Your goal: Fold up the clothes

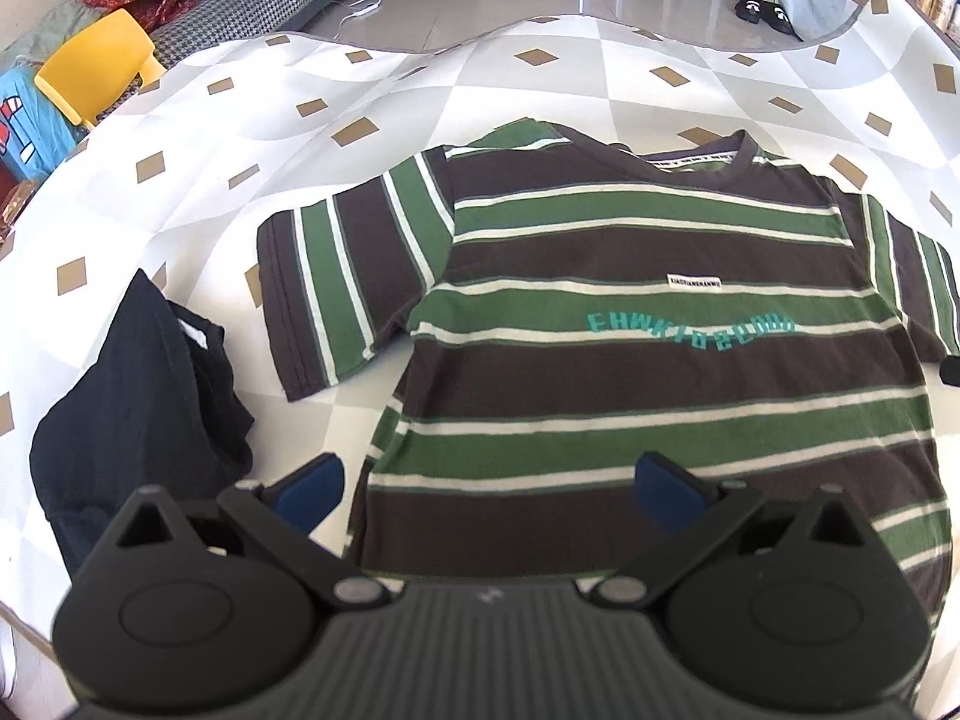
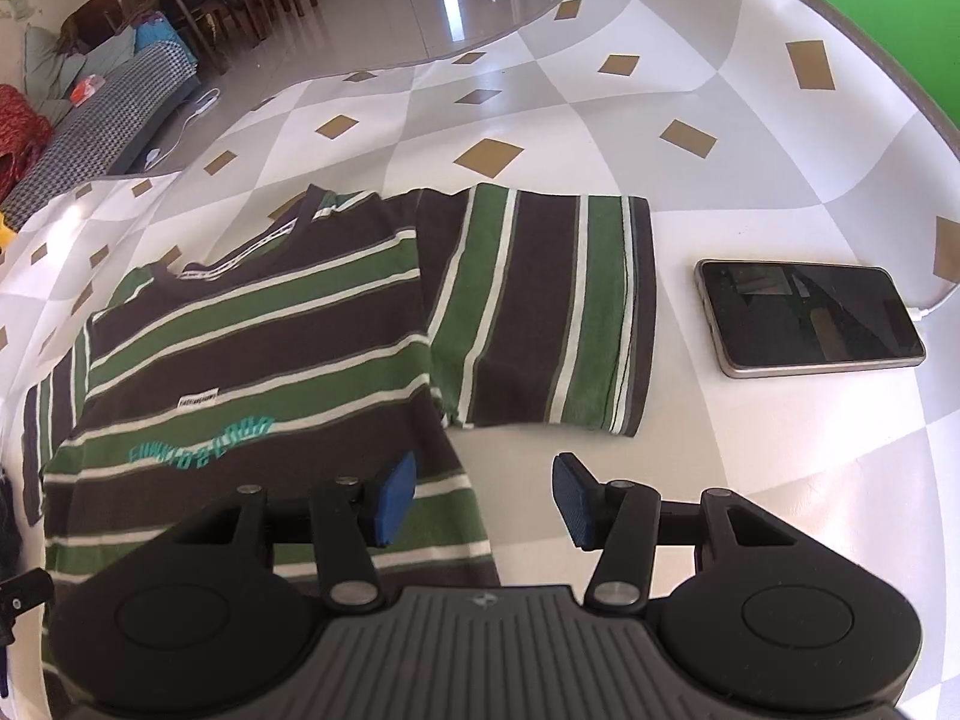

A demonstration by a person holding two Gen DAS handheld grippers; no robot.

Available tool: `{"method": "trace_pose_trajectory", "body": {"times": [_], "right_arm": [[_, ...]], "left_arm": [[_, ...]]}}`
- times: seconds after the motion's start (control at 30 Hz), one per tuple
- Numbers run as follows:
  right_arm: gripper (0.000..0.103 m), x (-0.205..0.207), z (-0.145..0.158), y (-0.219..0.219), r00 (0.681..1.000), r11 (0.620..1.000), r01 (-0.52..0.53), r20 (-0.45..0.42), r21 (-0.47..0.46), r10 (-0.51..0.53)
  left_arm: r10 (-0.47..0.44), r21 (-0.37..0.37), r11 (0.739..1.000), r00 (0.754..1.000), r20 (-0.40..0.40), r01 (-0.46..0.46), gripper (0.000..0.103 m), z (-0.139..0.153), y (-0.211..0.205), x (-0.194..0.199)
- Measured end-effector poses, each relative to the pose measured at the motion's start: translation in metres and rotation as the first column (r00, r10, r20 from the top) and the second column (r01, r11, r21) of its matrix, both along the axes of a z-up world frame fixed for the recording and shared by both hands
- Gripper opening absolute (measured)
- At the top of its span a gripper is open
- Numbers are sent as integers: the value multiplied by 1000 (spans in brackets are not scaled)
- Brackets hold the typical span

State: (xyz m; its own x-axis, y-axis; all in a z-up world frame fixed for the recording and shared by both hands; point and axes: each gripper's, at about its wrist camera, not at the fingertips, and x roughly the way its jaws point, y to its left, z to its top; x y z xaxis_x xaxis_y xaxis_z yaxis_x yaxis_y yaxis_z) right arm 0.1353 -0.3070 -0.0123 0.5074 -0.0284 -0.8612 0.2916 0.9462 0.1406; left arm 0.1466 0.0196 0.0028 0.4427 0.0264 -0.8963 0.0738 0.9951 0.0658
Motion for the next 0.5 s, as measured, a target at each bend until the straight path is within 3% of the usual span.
{"method": "trace_pose_trajectory", "body": {"times": [0.3,0.5], "right_arm": [[49,39,-17,-33,997,997,71,13,-11,-71],[49,56,-26,-51,995,996,91,40,-18,-90]], "left_arm": [[59,-18,998,998,36,-58,103,4,14,53],[82,-67,994,997,-9,-82,103,-5,18,69]]}}
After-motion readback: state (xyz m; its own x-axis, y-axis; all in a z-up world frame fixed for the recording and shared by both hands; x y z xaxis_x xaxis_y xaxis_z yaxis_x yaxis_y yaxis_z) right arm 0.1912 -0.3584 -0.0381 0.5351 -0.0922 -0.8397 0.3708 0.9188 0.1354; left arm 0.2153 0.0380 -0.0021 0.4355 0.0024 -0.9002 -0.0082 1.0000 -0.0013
